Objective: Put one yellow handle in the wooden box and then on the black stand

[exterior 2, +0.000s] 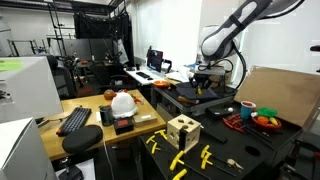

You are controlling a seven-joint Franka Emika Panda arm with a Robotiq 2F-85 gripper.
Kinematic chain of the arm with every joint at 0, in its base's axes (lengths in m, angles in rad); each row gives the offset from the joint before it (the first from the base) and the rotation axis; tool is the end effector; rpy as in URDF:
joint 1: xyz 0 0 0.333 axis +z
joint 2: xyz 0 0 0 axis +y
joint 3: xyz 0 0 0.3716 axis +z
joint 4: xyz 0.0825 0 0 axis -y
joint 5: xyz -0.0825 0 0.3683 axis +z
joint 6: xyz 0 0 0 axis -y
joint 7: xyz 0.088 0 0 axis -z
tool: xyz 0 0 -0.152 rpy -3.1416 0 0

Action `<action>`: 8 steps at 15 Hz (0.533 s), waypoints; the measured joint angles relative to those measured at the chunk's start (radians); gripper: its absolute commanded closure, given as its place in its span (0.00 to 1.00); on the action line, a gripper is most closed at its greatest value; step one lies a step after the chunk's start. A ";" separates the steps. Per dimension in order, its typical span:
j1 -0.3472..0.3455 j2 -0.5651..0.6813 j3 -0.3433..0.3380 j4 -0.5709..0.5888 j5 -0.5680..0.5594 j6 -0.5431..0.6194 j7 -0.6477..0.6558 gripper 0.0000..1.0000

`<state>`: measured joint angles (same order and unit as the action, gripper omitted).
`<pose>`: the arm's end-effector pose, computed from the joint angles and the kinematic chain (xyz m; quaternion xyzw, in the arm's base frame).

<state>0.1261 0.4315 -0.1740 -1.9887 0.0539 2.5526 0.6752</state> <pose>0.6427 -0.0241 0.2787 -0.9289 0.3631 -0.0724 0.0034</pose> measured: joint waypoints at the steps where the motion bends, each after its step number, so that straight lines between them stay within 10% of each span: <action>1: 0.001 0.000 -0.010 -0.001 -0.015 0.000 0.029 0.96; 8: -0.021 0.000 -0.040 -0.035 -0.043 0.000 0.127 0.96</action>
<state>0.1055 0.4320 -0.2138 -2.0238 0.0111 2.5526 0.8023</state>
